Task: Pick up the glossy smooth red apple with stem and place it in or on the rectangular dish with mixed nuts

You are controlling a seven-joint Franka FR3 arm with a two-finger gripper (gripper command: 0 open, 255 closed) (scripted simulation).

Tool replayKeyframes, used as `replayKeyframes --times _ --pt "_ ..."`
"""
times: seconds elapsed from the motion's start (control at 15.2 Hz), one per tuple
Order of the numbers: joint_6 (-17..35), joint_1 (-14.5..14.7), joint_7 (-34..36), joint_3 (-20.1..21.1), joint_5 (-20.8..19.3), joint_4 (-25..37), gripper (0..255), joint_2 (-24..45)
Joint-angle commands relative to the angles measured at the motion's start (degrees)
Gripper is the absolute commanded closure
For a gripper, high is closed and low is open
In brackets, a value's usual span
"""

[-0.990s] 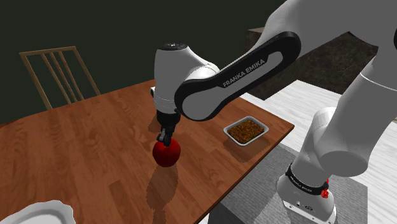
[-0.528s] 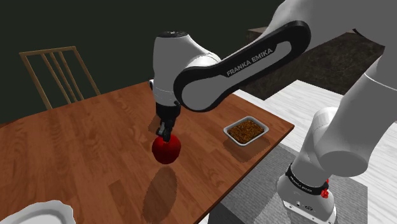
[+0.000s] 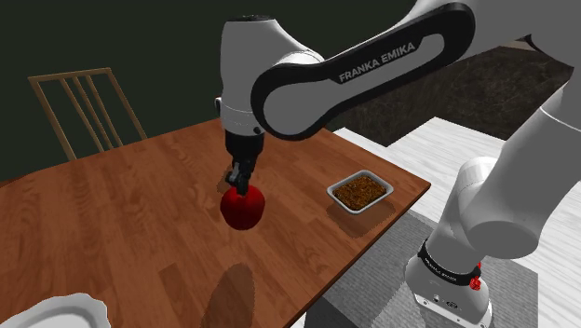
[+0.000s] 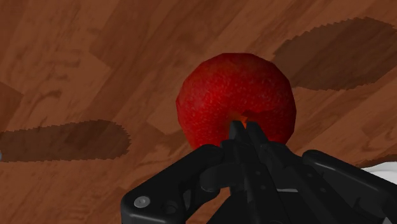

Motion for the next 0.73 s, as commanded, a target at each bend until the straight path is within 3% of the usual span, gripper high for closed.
replayKeyframes --times 0.0,0.53,0.66 --pt "-1.7 0.0 0.1 0.0 0.0 1.4 255 -0.3" --pt "-7.9 -0.1 -0.1 -0.4 0.3 6.2 255 -1.7" --pt "-8.2 -0.3 -1.4 -1.2 1.0 4.5 255 -3.8"
